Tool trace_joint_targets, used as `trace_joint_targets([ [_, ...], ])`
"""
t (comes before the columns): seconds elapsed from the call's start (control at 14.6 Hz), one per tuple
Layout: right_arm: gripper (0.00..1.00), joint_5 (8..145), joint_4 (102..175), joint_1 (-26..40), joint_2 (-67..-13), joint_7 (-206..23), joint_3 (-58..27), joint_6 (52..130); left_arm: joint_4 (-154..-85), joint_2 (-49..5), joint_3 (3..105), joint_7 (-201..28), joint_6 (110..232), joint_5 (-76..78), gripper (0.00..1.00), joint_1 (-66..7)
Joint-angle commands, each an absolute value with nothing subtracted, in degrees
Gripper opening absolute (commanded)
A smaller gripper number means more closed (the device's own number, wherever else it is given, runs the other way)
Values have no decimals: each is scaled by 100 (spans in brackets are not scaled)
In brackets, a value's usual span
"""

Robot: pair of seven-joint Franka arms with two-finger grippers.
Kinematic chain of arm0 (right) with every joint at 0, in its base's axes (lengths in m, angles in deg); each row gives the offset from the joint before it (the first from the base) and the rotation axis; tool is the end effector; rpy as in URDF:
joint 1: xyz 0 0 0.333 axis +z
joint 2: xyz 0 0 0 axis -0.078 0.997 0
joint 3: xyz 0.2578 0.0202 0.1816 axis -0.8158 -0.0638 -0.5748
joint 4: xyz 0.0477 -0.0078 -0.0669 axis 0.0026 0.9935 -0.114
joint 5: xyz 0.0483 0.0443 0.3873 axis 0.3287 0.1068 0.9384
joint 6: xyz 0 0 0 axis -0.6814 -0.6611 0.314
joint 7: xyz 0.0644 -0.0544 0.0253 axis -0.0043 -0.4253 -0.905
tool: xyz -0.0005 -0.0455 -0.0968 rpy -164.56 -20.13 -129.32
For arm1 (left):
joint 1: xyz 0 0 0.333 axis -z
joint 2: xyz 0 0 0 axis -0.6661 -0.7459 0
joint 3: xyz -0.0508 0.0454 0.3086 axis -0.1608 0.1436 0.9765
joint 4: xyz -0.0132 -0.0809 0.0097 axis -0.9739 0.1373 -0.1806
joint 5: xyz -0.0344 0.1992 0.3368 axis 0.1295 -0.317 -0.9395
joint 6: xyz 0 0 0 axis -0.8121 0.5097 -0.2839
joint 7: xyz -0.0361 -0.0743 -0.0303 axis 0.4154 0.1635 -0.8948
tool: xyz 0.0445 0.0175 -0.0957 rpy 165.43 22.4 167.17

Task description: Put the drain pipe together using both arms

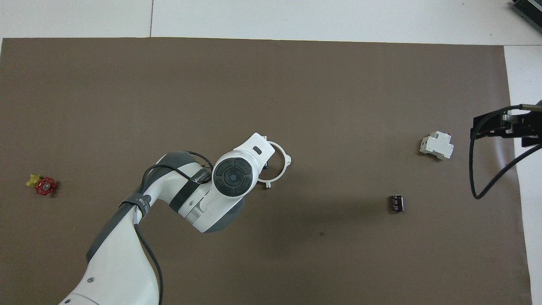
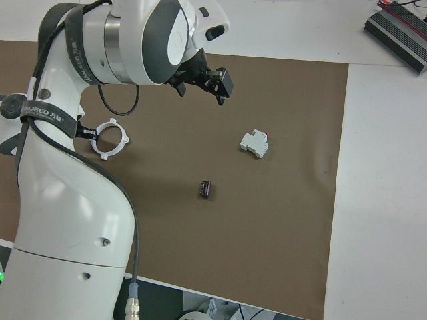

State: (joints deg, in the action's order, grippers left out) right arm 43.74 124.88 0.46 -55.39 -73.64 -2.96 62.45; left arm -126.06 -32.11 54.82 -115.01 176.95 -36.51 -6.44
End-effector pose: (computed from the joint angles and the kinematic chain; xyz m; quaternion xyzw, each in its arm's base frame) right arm 0.5502 -0.0057 0.6323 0.9960 -0.0878 0.0005 0.0195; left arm 0.4886 -0.3750 0.2955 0.9947 -0.0223 0.1007 0.0032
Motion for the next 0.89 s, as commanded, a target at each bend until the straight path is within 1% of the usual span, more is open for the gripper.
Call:
trace_joint_targets([
  [0.0, 100, 4514, 12521, 18, -5571, -7512, -291, 6181, -12670, -3196, 5574, -11695, 17786, -3816, 0, -538],
  [0.41, 100, 4505, 12521, 18, -5571, -7511, -291, 6181, -12670, -3196, 5574, -11774, 17786, -3816, 0, -547],
  [0.48, 100, 4514, 12521, 18, -5571, -7511, -291, 6181, -12670, -3196, 5574, -11844, 17794, -3816, 17, -547],
  [0.68, 100, 4514, 12521, 18, -5571, -7511, -291, 6181, -12661, -3196, 5574, -11880, 17795, -3816, 86, -555],
  [0.75, 100, 4505, 12521, 18, -5571, -7511, -291, 6181, -12661, -3196, 5574, -11880, 17795, -3816, 100, -555],
  [0.82, 100, 4514, 12521, 18, -5571, -7511, -291, 6181, -12661, -3196, 5574, -11880, 17795, -3816, 100, -555],
])
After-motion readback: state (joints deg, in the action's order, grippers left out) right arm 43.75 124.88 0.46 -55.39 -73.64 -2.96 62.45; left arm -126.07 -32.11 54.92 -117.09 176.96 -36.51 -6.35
